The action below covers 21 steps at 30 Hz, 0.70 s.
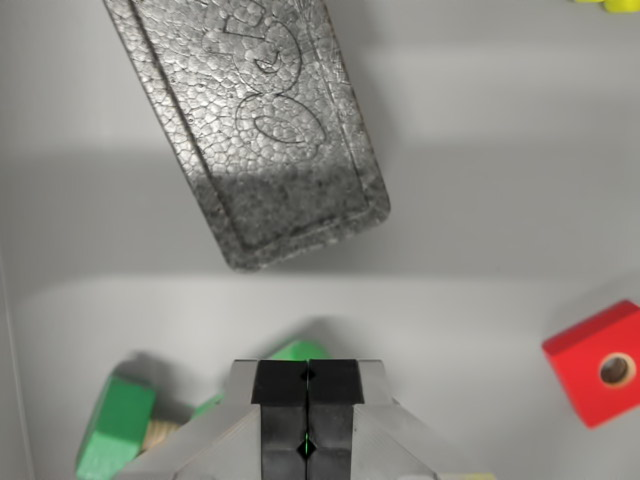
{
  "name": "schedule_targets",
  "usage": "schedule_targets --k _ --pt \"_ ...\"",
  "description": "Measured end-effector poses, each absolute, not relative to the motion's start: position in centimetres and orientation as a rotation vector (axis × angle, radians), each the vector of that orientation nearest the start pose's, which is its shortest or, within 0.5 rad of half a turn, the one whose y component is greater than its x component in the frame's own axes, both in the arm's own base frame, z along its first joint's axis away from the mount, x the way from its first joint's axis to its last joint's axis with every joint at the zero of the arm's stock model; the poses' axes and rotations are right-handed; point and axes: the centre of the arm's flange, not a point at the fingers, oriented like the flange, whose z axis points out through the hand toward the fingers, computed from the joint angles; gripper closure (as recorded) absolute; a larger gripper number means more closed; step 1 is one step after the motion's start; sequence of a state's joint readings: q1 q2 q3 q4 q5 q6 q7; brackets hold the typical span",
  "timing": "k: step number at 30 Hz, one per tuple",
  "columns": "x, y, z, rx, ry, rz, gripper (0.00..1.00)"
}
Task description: Pick an object from the bin
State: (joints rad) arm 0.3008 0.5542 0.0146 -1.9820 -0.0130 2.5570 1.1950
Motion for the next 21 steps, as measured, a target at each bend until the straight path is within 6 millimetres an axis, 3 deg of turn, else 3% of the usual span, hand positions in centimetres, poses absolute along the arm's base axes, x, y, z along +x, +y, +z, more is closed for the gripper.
schedule_targets --k 21 --pt "58.0 19.1 26.8 -2.841 1.319 -0.017 1.00"
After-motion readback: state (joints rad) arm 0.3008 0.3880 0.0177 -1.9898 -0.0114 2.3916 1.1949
